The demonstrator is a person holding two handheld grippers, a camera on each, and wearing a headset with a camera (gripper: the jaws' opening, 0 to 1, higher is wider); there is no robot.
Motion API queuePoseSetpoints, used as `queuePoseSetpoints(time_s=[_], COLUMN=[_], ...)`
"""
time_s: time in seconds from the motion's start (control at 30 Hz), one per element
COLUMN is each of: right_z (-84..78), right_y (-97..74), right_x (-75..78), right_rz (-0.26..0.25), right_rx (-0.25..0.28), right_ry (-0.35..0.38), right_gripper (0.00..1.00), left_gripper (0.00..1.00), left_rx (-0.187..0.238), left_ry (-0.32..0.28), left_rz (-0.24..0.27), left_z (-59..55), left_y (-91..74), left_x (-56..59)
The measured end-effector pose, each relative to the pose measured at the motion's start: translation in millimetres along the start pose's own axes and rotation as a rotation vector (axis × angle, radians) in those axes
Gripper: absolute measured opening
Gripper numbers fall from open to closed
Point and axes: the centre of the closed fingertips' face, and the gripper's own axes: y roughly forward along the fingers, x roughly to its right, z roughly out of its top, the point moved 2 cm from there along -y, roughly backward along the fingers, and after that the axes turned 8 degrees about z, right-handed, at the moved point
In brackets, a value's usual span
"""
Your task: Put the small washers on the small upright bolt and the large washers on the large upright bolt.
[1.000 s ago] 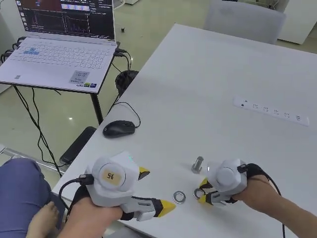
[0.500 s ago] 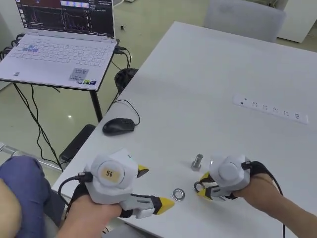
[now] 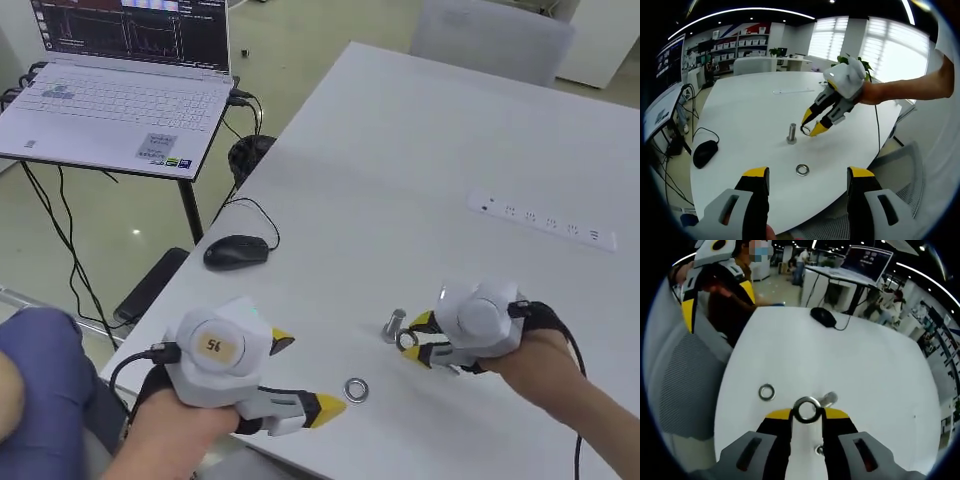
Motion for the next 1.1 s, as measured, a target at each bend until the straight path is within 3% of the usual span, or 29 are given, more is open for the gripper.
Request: queuePoseSetpoints(time_s=[0.17, 0.47, 1.1], right_z=[10.9, 12.7, 5.7], right_y=[-3.3, 6.3, 18.4], right_x=[14.6, 34.5, 35.9], right_rz=[-0.018, -0.009, 0.040], right_rx=[0.003, -0.035, -0.093], right_ry=[-0.002, -0.004, -0.003], right_gripper=[0.23, 0.23, 0.23], left_gripper=[0.62, 0.62, 0.62], left_rx=[0.002, 0.003, 0.000], left_ry=[-0.001, -0.004, -0.011], left_rz=[0.002, 0.009, 0.011], left_z=[0.1, 0.7, -0.2], left_y=[0.0, -1.3, 0.0], left_x=[-0.8, -3.7, -7.6])
